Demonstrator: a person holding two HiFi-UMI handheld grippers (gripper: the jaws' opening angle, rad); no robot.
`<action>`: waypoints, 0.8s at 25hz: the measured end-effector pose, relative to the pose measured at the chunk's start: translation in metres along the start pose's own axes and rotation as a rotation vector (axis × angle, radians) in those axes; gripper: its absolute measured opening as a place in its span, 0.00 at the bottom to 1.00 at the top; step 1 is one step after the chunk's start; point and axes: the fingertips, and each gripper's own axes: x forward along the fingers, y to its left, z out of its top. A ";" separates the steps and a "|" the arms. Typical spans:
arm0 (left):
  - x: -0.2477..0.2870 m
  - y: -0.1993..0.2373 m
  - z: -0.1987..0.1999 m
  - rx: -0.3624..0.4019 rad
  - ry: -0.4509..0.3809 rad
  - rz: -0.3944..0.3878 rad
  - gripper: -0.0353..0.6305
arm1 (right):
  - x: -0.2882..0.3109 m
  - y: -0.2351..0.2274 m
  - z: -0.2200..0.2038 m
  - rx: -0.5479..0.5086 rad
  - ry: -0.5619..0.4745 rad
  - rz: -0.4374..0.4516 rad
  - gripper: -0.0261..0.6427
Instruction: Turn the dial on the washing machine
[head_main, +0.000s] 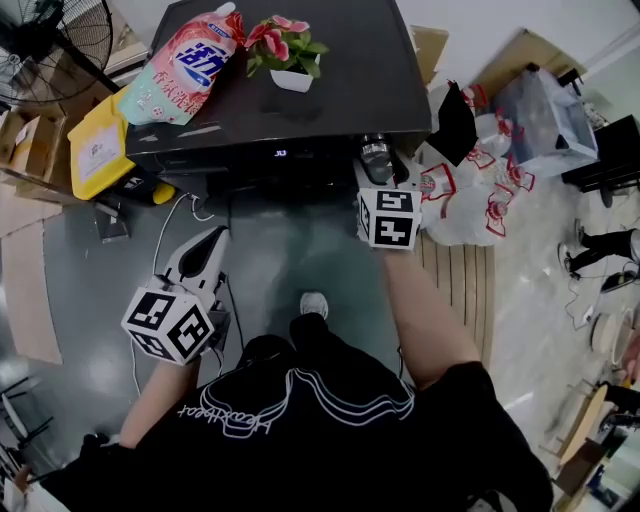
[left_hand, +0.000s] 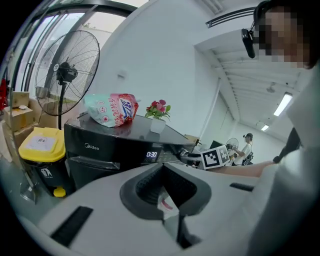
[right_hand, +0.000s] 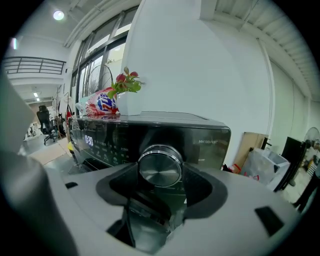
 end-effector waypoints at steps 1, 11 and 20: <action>0.000 -0.002 0.000 0.004 -0.001 -0.007 0.06 | 0.000 0.000 0.000 0.011 0.000 0.003 0.46; 0.000 -0.011 -0.001 0.009 -0.010 -0.032 0.06 | 0.000 -0.002 -0.001 0.173 -0.018 0.053 0.46; -0.001 -0.019 0.002 0.015 -0.025 -0.033 0.06 | 0.000 -0.004 -0.001 0.357 -0.042 0.124 0.46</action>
